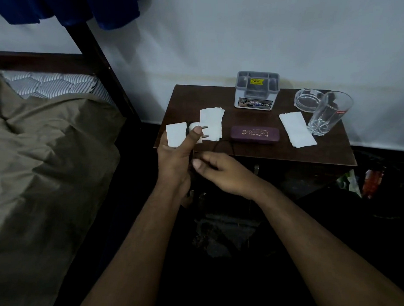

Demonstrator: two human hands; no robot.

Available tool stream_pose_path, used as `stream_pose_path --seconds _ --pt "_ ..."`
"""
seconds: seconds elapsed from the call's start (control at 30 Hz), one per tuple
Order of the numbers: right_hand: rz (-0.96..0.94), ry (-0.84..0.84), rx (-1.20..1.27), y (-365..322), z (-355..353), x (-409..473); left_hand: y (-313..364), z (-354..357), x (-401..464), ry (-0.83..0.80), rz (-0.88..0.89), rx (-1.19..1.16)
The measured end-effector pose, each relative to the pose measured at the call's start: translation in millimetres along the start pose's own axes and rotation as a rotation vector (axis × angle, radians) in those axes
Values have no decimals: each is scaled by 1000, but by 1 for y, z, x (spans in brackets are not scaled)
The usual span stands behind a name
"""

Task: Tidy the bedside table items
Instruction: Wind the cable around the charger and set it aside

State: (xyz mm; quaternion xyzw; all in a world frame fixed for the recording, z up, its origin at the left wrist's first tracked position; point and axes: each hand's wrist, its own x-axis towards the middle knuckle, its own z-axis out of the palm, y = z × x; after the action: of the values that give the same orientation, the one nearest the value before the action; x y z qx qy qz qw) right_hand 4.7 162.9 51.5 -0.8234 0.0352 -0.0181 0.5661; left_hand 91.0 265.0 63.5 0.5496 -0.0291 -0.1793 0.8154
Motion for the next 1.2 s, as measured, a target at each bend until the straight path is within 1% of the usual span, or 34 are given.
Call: stream_pose_path --seconds 0.1,0.17,0.2,0.23,0.33,0.37,0.4,0.43,0.5,0.63,0.73,0.87,0.93,1.0,1.1,1.2 --pt "13 -135 236 0 11 0 0 1 0 6 18 -59" --pt "22 -111 290 -2 12 0 0 1 1 38 26 -71" --pt "16 -57 227 -3 10 0 0 1 2 46 34 -73" --pt "-8 6 79 -2 7 0 0 1 3 49 42 -64" --pt "-71 123 -606 4 -3 0 -1 0 3 73 60 12" --pt "-82 182 -722 5 -8 0 -1 -1 4 85 60 15" --pt "-117 244 -750 5 -12 0 -1 -2 4 94 58 6" --pt "-170 296 -732 4 -16 -1 -1 -3 6 100 55 5" --pt "-256 348 -694 0 -22 -2 -1 -5 8 98 54 62" --pt "-311 421 -765 -5 -27 -8 -7 -8 8 -37 9 228" --pt "-329 525 -773 -8 -33 -10 -6 -7 7 -152 -86 340" --pt "-311 578 -721 -12 -40 -12 -1 -7 4 -323 -276 329" --pt "-295 609 -663 -12 -44 -12 0 -7 2 -384 -301 317" --pt "-273 631 -553 -11 -48 -11 1 -7 1 -431 -309 301" --pt "-242 635 -370 -7 -53 -8 2 -6 0 -532 -302 294" --pt "-205 627 -230 -2 -56 -5 3 -5 -3 -595 -291 292"
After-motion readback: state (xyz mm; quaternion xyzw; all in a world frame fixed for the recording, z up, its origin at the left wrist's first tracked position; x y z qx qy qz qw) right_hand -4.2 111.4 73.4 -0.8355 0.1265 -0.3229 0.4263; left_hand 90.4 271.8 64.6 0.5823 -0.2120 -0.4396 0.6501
